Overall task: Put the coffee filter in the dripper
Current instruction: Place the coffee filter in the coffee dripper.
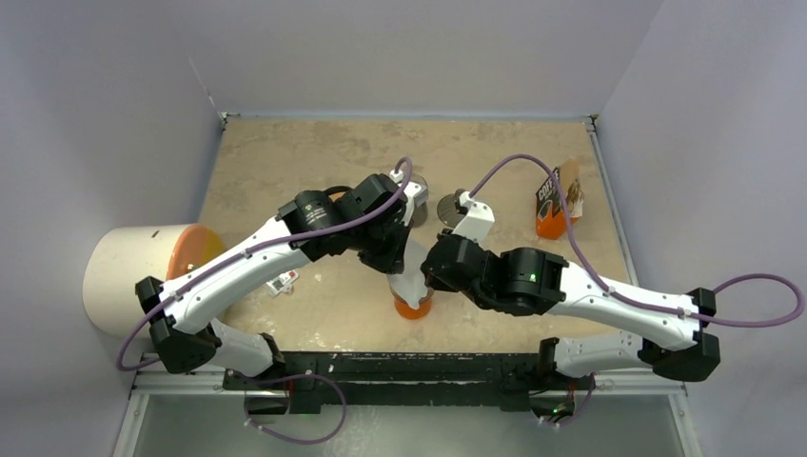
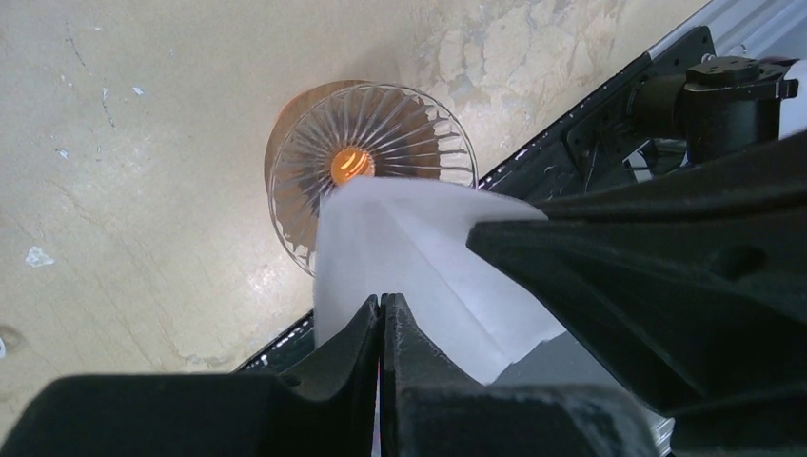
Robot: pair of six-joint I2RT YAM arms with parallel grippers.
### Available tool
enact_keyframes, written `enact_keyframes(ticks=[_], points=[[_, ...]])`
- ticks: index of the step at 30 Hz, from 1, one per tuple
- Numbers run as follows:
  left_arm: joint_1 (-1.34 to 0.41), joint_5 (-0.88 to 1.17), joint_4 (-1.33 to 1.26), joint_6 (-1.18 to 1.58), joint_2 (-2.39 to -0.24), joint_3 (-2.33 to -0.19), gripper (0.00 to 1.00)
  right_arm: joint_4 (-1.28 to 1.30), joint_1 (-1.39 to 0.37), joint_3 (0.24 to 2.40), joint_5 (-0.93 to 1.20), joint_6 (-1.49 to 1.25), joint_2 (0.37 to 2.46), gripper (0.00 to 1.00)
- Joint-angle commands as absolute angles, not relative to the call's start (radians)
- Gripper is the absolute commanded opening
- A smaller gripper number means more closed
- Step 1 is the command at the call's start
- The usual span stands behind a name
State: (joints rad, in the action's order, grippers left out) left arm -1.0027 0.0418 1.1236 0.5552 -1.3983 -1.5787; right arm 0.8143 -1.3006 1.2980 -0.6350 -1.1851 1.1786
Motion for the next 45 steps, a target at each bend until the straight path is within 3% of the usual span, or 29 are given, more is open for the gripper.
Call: enact_keyframes(ticks=[1, 20, 45], points=[[-1.012, 0.017, 1.114, 0.53, -1.418, -1.605, 0.0, 0.78, -1.264, 1.27, -0.597, -1.24, 1.152, 0.0], [-1.019, -0.079, 1.065, 0.58, -1.496, -1.598, 0.11, 0.721, -1.253, 1.197, -0.605, -1.356, 1.141, 0.0], [-1.046, -0.1, 1.119, 0.586, -1.609, -1.613, 0.11, 0.772, -1.253, 1.156, -0.719, -1.463, 1.108, 0.0]])
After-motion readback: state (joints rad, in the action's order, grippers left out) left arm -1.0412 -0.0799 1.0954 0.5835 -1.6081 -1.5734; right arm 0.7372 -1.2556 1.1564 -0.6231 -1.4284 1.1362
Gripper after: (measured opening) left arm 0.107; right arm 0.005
